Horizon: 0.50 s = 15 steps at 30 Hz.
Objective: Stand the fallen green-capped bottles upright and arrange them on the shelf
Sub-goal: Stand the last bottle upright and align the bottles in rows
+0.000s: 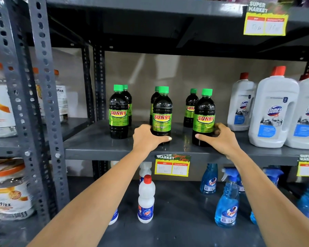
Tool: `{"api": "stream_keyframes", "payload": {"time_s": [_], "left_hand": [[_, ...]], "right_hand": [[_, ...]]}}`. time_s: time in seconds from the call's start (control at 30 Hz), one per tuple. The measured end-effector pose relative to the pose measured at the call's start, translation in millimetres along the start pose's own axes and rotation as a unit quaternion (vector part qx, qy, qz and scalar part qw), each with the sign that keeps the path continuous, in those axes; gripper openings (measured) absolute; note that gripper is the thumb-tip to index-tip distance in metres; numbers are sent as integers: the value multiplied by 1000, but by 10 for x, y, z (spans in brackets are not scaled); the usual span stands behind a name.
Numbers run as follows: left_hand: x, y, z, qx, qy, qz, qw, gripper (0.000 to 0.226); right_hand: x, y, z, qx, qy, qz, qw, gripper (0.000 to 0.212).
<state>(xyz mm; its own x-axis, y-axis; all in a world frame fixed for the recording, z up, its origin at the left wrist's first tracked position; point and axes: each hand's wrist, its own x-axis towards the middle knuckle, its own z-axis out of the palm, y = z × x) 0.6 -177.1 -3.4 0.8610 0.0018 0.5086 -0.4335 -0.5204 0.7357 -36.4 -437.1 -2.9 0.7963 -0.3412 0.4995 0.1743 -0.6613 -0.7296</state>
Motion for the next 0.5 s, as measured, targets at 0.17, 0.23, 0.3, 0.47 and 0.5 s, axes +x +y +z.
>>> {"api": "stream_keyframes", "payload": {"time_s": [0.17, 0.23, 0.3, 0.47, 0.5], "left_hand": [[-14, -2, 2, 2, 2, 6, 1000, 49], [-26, -4, 6, 5, 5, 12, 1000, 47], [-48, -1, 10, 4, 7, 24, 1000, 46], [-125, -29, -27, -5, 16, 58, 998, 51], [-143, -55, -58, 5, 18, 70, 997, 56]], "right_hand": [[-16, -2, 3, -7, -24, 11, 1000, 79], [-30, 9, 11, -9, -29, 13, 999, 81], [-45, 4, 13, -5, -29, 20, 999, 89], [-108, -65, -15, 57, -24, 51, 997, 124], [-155, -92, -5, 80, -2, 47, 996, 123]]}}
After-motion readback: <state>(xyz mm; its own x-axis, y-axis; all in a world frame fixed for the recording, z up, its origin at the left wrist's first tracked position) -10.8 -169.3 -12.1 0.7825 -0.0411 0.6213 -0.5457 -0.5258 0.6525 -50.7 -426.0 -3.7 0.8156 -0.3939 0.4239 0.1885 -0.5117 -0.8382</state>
